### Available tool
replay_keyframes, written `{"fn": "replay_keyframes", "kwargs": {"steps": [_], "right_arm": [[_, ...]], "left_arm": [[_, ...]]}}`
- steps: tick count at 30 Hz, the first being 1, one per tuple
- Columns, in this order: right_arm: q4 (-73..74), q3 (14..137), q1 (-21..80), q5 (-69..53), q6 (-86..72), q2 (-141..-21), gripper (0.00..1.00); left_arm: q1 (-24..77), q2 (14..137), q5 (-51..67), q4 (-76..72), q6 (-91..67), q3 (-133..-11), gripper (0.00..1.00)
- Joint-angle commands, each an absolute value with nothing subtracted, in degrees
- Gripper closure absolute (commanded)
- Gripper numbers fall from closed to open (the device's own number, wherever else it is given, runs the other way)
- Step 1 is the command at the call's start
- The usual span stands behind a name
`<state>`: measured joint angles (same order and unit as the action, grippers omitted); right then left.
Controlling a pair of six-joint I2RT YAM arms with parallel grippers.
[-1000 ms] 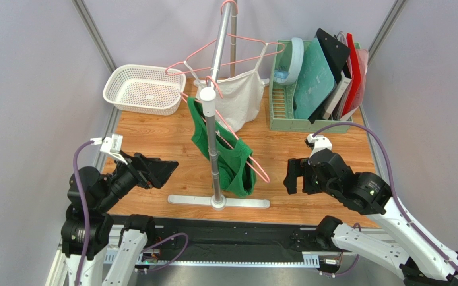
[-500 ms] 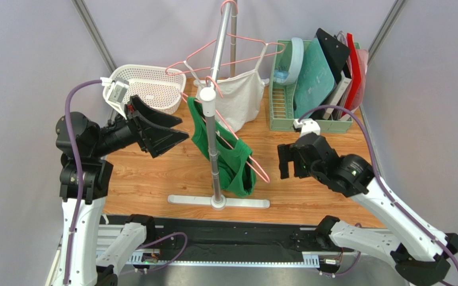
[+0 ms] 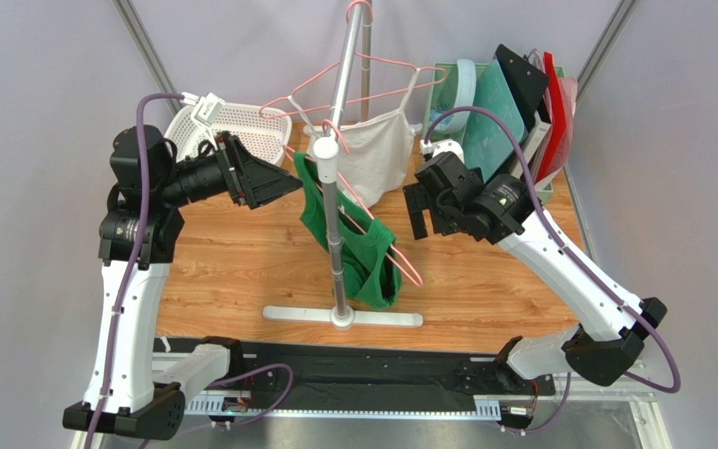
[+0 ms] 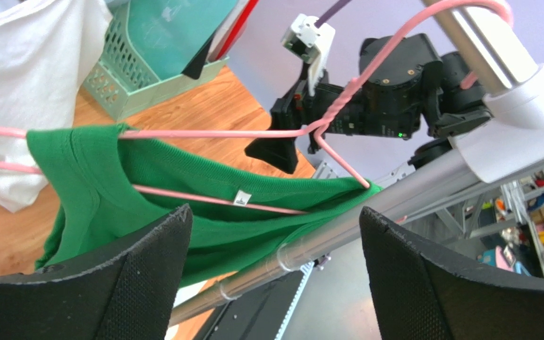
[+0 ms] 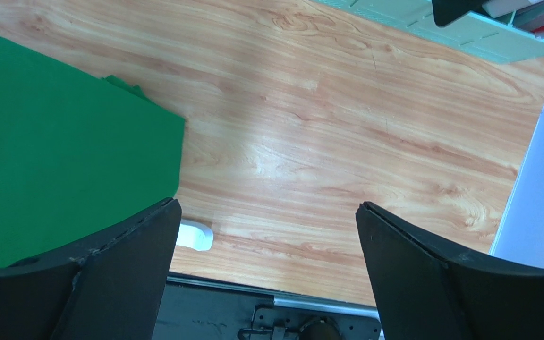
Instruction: Remove the tank top from the hanger
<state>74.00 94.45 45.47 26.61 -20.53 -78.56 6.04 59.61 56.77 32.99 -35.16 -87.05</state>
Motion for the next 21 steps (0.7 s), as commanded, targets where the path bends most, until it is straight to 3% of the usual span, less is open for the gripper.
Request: {"fn": "replay_keyframes", "kwargs": {"steps": [1, 4, 7, 10, 13, 17, 21], "right_arm": [[79.80, 96.15, 42.73, 24.54, -21.79, -74.54, 0.00], [78.85, 96.68, 41.66, 21.27, -21.54, -69.10, 0.00], [76.73, 98.86, 41.49, 18.82, -18.29, -65.23, 0.00], [78.92, 106.50, 41.48, 12.85, -18.45, -65.21, 0.00], [79.72, 112.93, 41.40, 3.20, -18.46, -63.73, 0.01], [73.41, 113.11, 41.48, -25.32, -16.87, -62.14, 0.00], [72.51, 113.03, 41.66, -29.18, -18.19, -62.58, 0.00]], "left_arm": [[7.65, 58.71, 50.54, 38.68, -35.56, -83.34, 0.13], [7.73, 56.79, 49.93, 34.90, -44.45, -75.96, 0.20], [7.65, 52.30, 48.69, 30.32, -52.72, -73.57, 0.20], [7.65, 49.84, 47.64, 35.14, -53.96, -75.93, 0.19], [7.65, 47.91, 47.20, 39.54, -53.09, -77.34, 0.19], [7.65, 44.74, 44.12, 45.25, -51.24, -77.17, 0.19], [7.65, 44.12, 43.16, 49.03, -49.66, -80.14, 0.19]]}}
